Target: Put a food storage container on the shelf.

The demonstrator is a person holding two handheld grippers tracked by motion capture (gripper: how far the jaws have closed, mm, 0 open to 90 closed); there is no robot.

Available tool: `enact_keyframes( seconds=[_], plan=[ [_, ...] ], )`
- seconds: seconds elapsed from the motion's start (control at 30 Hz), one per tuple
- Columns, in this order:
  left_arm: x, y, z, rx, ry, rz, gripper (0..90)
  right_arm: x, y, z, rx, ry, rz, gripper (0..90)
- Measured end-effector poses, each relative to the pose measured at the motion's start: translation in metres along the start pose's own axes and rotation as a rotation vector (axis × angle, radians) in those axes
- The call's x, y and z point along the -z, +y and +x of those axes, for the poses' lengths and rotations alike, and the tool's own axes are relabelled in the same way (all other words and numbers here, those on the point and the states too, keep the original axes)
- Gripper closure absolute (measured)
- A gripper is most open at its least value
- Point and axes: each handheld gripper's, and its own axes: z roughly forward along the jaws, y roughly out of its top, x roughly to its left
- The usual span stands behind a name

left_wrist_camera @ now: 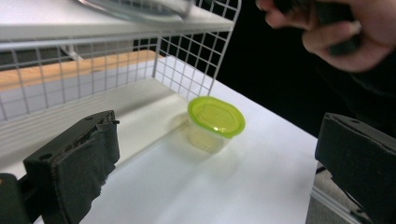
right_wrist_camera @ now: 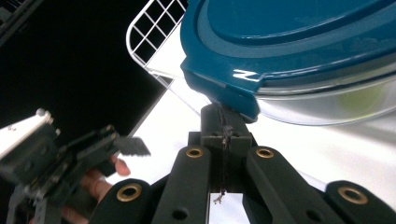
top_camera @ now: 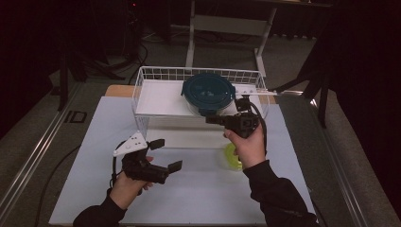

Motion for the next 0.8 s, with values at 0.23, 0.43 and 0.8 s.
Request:
enact_keyframes(
  seconds=[0.23, 0.43, 0.8],
  plan=[
    [-0.006, -0.007, -0.005, -0.001, -0.014, 0.000, 0.0, -0.003, 0.010, -0.007, -0.009, -0.035, -0.012, 89.7],
    [-0.010, -0.012, -0.008, -0.010, -0.026, 0.020, 0.0, -0.005, 0.017, -0.009, -0.007, -0.047, -0.012, 89.0],
    [0.003, -0.017, -0.008, -0.058, -0.010, 0.020, 0.0, 0.008, -0.012, 0.001, 0.114, -0.011, -0.034, 59.4]
  ],
)
